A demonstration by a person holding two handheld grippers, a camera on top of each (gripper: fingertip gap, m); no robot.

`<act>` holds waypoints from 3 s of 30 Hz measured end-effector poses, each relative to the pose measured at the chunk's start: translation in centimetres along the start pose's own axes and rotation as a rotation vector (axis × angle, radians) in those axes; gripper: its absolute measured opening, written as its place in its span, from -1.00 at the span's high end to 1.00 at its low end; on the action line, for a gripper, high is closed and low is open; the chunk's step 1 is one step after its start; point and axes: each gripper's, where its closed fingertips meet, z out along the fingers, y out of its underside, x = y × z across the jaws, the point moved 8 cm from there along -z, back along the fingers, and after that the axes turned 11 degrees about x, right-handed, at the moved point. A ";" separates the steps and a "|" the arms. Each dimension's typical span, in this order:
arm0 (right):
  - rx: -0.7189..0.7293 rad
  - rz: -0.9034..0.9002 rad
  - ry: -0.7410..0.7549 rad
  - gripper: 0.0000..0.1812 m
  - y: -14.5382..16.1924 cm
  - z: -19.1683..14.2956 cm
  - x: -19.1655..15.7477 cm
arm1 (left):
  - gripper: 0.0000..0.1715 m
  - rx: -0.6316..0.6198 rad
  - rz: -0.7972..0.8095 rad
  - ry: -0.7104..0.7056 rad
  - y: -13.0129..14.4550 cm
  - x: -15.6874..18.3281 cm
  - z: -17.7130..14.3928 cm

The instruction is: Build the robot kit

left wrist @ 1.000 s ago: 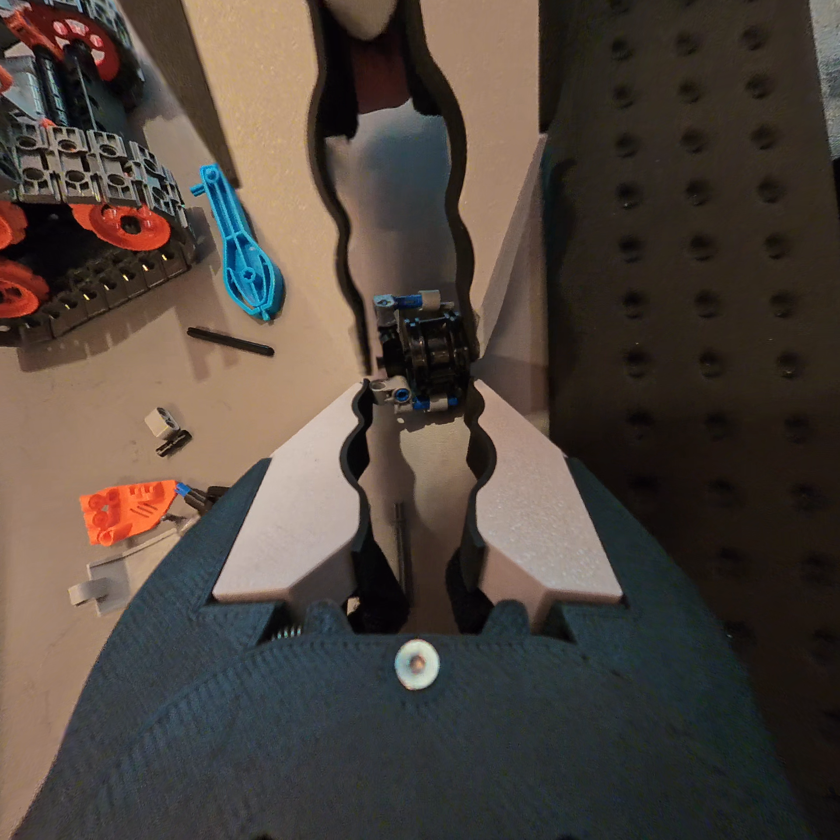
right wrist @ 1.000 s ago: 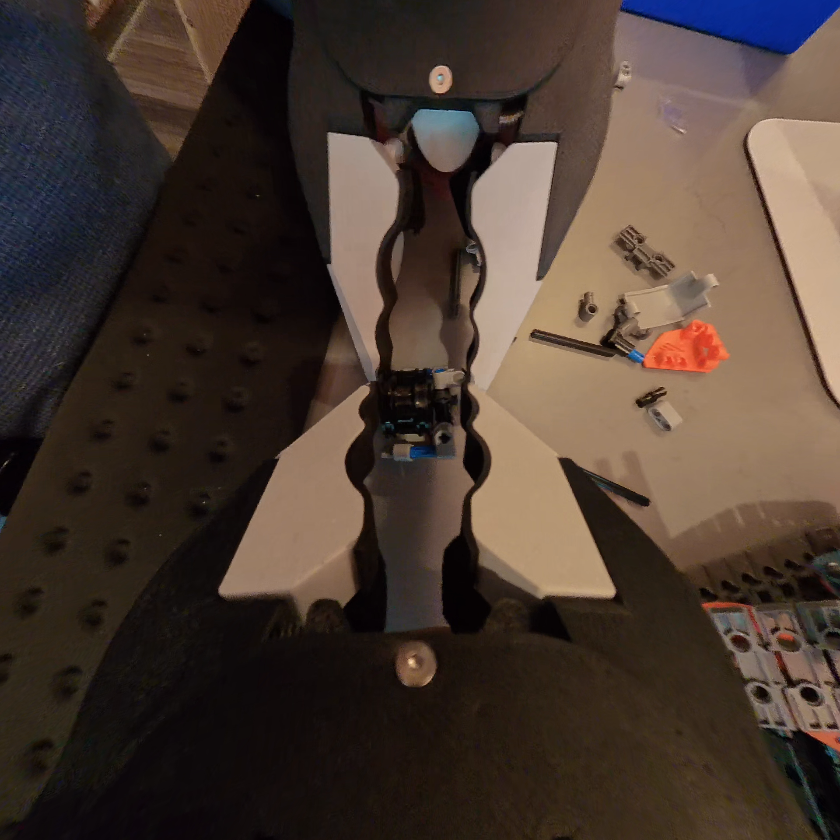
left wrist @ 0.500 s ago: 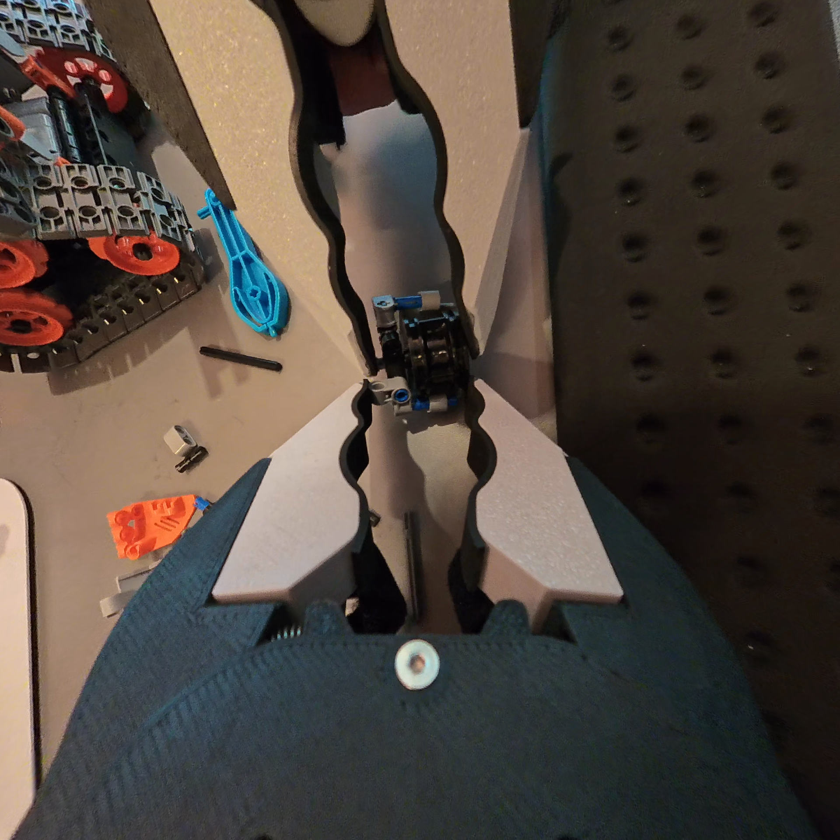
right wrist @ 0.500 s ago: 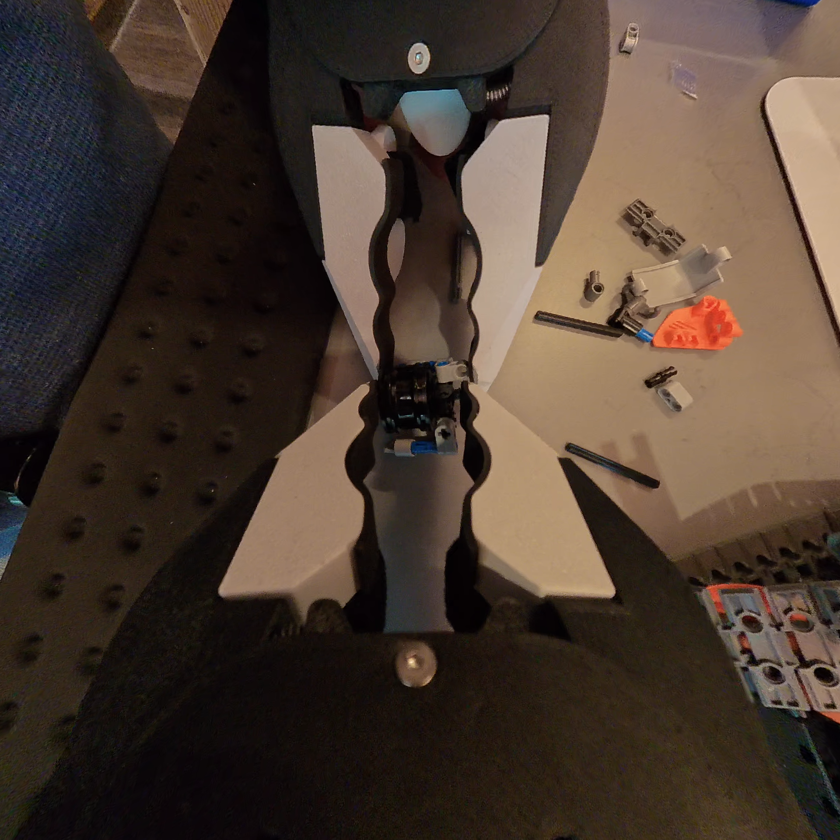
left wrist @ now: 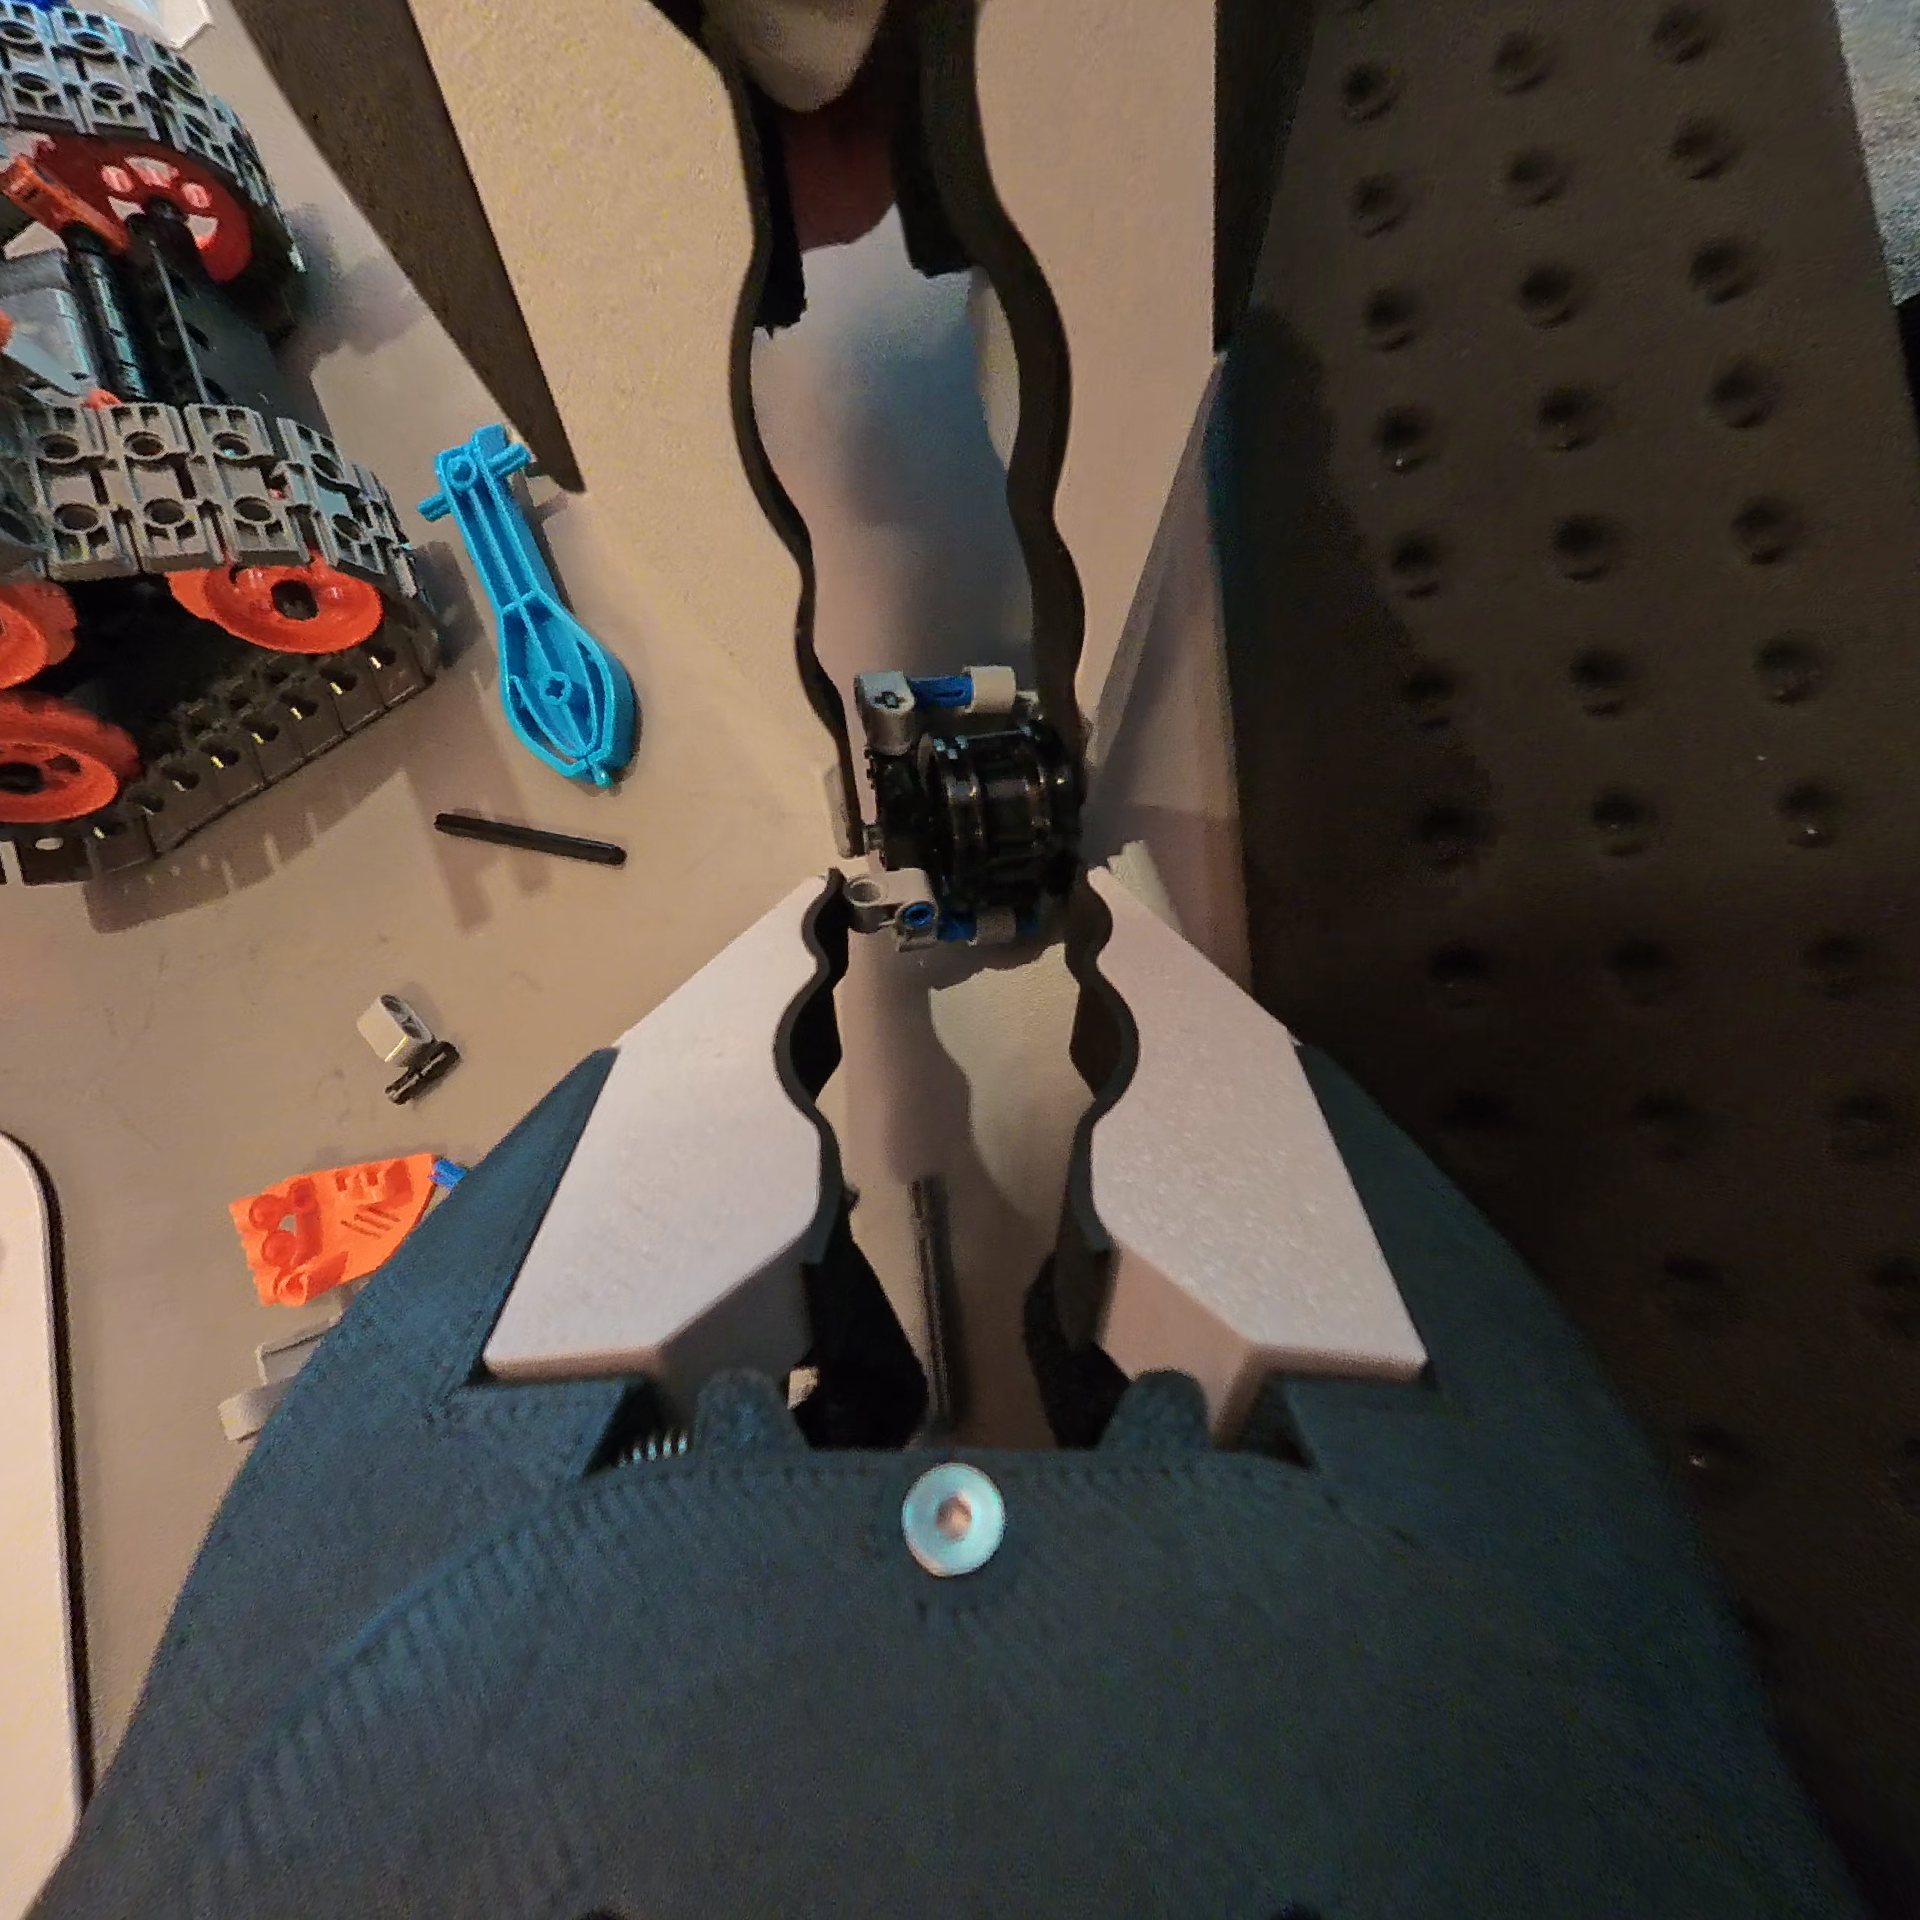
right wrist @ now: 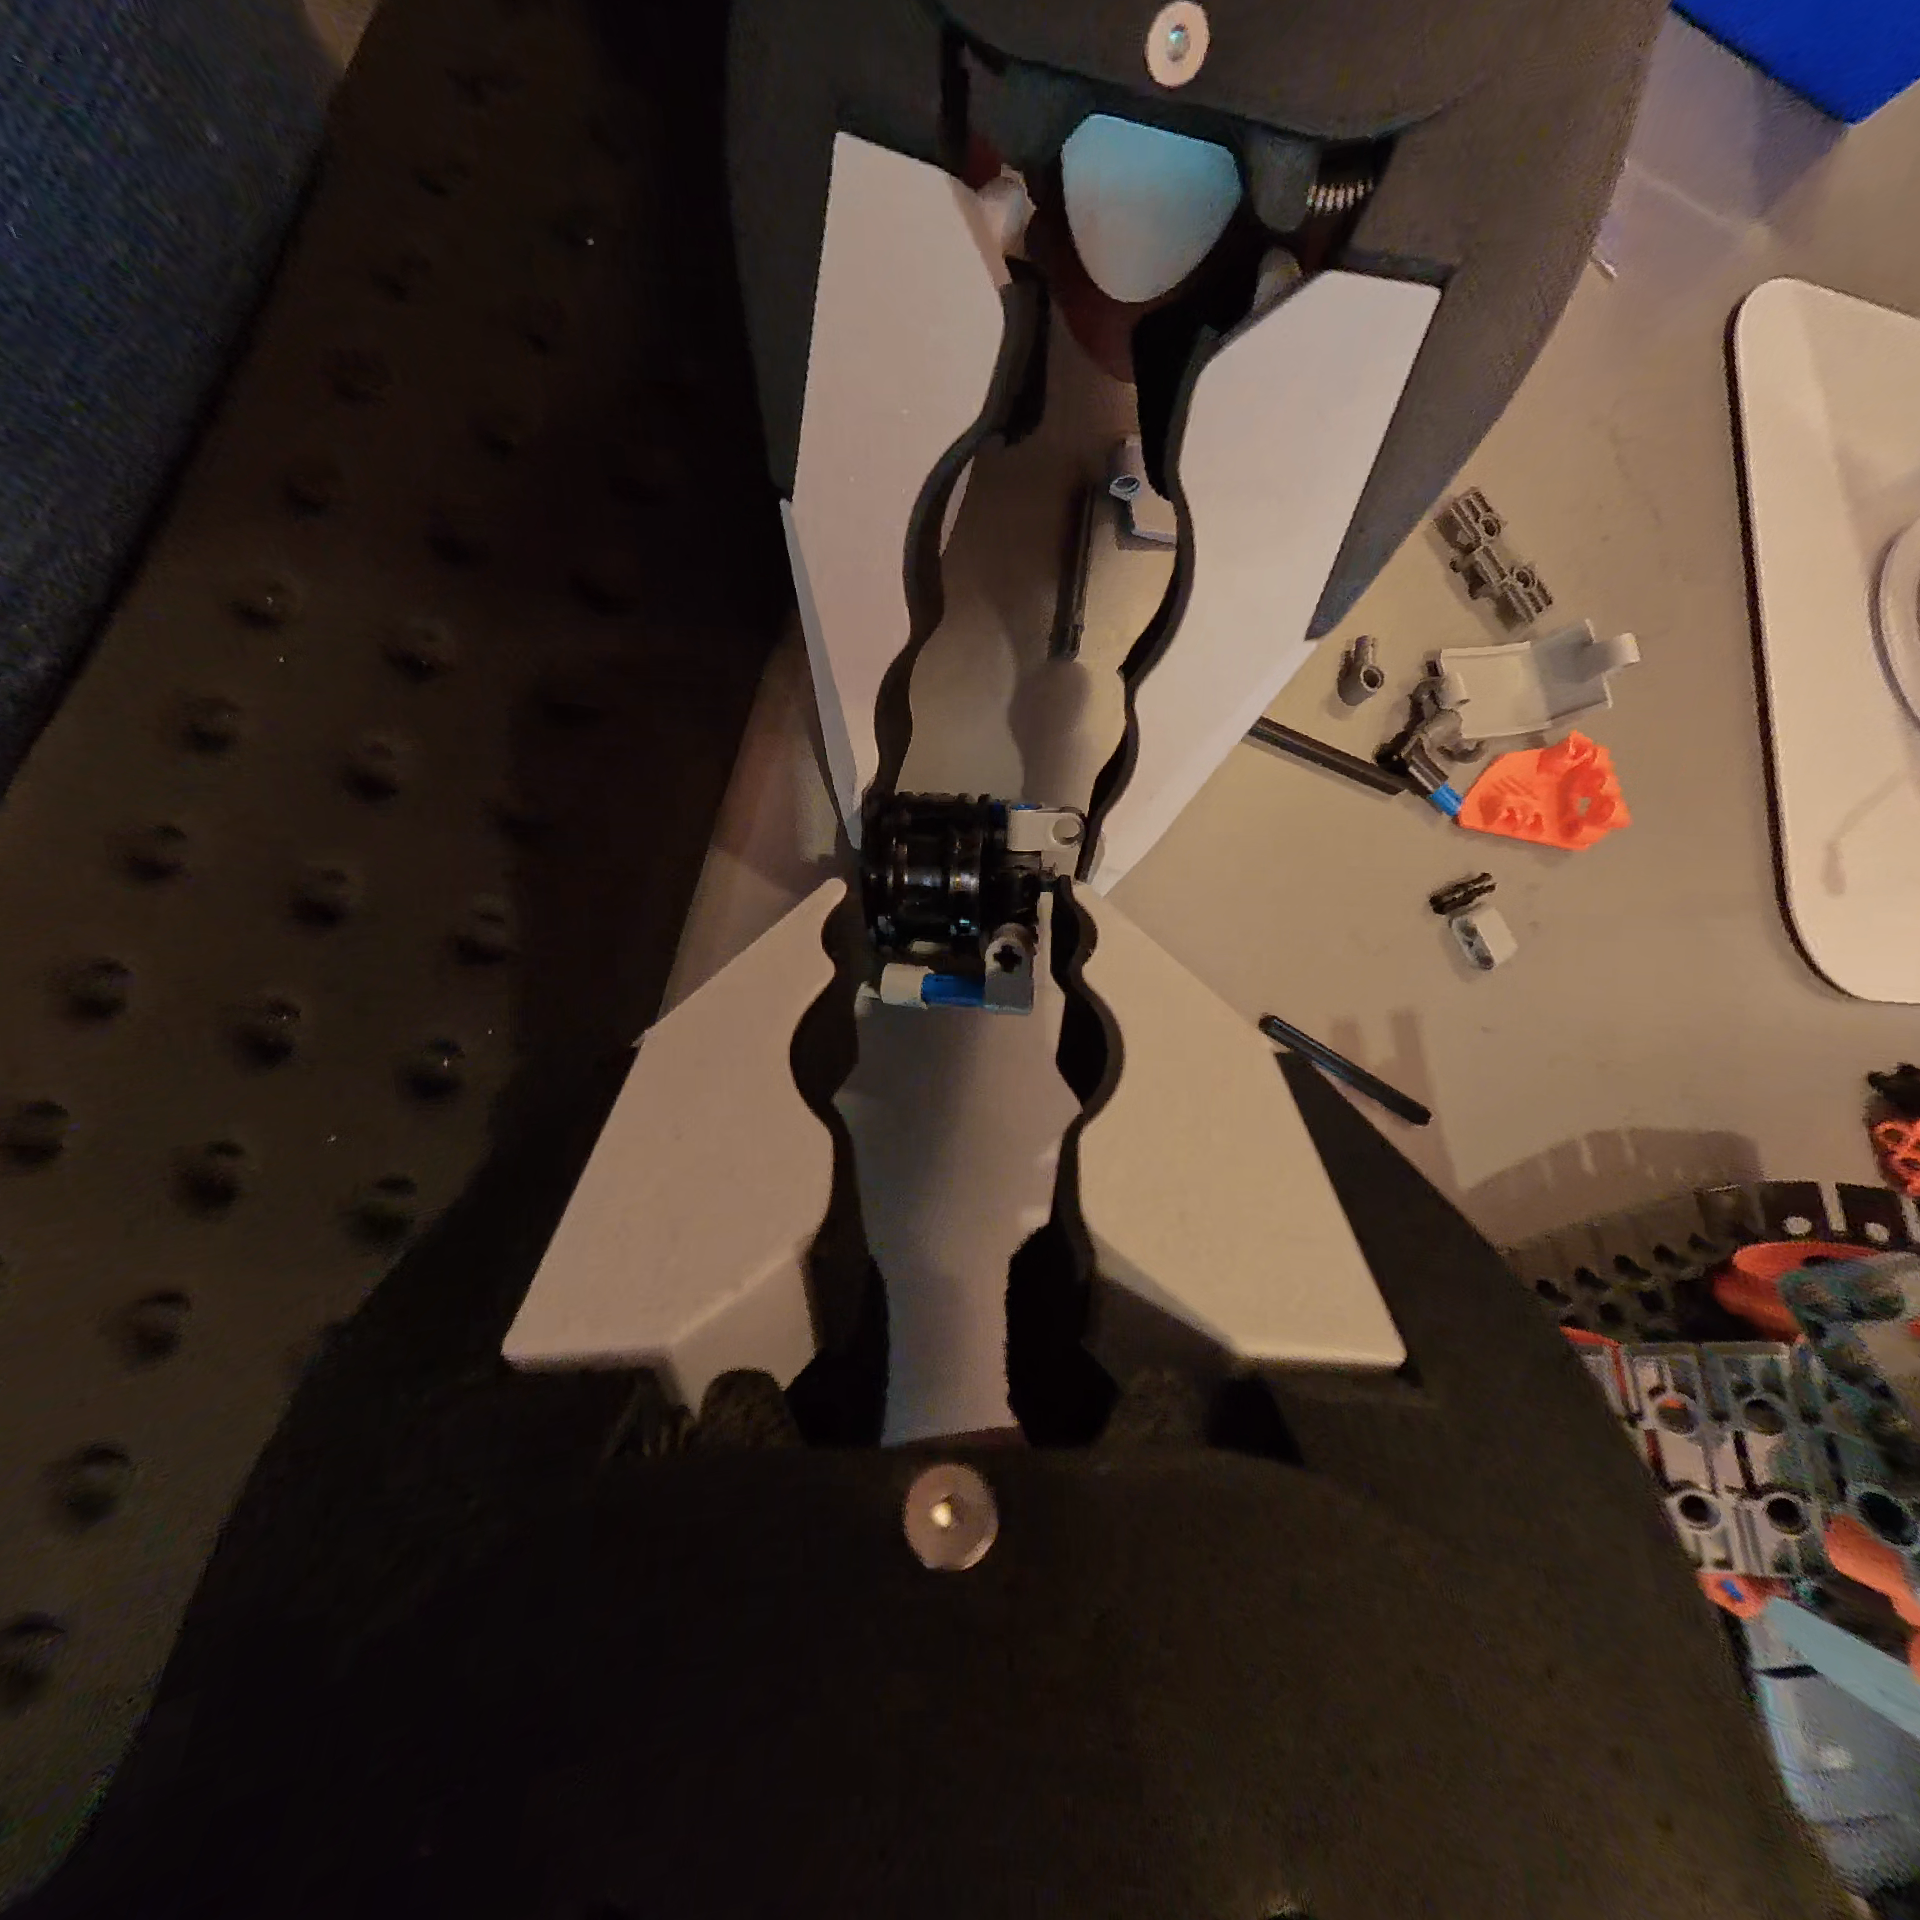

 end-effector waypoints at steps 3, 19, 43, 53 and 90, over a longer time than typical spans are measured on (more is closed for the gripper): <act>-0.052 -0.060 -0.003 0.65 -0.3 -0.1 -0.3 | 0.55 0.005 0.001 0.007 -0.1 0.1 0.1; -0.099 -0.151 -0.074 0.65 -0.7 0.2 -0.6 | 0.57 0.033 0.039 0.057 0.0 0.5 0.2; 0.030 0.047 -0.053 0.66 0.4 0.1 -1.2 | 0.56 0.042 0.045 0.016 -0.5 1.4 0.3; 0.029 -0.003 -0.111 0.67 0.2 0.2 -1.5 | 0.58 0.044 0.081 0.080 -0.6 1.6 0.3; 0.099 0.313 -0.112 0.67 1.9 -0.4 0.3 | 0.55 0.070 -0.149 0.116 0.3 -0.1 0.1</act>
